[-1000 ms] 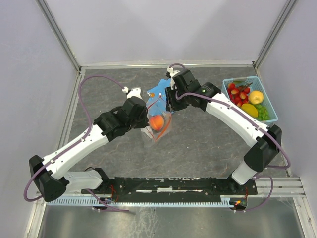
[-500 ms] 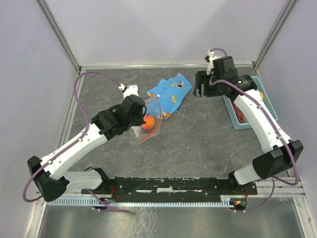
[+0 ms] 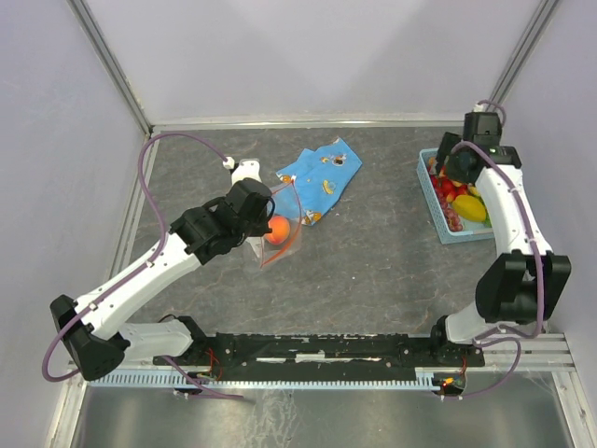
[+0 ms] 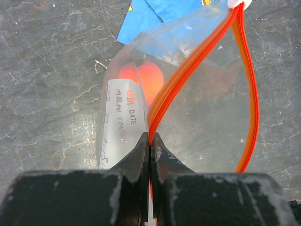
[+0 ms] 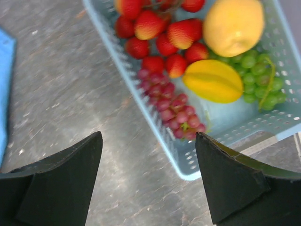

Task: Place the food in the zip-top bag and seal the zipper
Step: Pick up the fake fruit from the bin.

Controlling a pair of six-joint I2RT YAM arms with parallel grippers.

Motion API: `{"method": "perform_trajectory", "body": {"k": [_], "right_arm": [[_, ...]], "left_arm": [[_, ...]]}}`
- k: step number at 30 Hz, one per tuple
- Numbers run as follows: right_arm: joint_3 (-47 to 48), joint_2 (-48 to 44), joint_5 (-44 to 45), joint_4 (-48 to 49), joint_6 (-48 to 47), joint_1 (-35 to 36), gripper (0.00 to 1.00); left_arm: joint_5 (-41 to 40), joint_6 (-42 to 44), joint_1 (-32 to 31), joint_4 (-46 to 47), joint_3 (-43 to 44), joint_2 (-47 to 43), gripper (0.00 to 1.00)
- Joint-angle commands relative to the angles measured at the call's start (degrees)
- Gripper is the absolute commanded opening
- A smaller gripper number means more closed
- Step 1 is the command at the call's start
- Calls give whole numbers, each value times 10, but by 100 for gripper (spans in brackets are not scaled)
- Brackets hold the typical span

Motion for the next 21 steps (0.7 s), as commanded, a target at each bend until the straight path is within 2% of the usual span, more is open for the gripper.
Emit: {"method": "perform_trajectory", "body": {"k": [1, 5, 9, 17, 21], "right_arm": [[9, 46, -8, 62, -15, -67, 89], [-3, 90, -45, 126, -39, -119, 93], [15, 125, -26, 165, -15, -157, 98], [52, 201, 53, 181, 56, -169, 99], [49, 226, 55, 214, 80, -174, 99]], "left_arm": [[-13, 22, 2, 23, 23, -23, 3], [-13, 27, 2, 28, 20, -17, 3], [-19, 32, 2, 23, 29, -8, 3], [-23, 37, 3, 34, 18, -10, 3], [-22, 37, 3, 34, 23, -4, 3]]}}
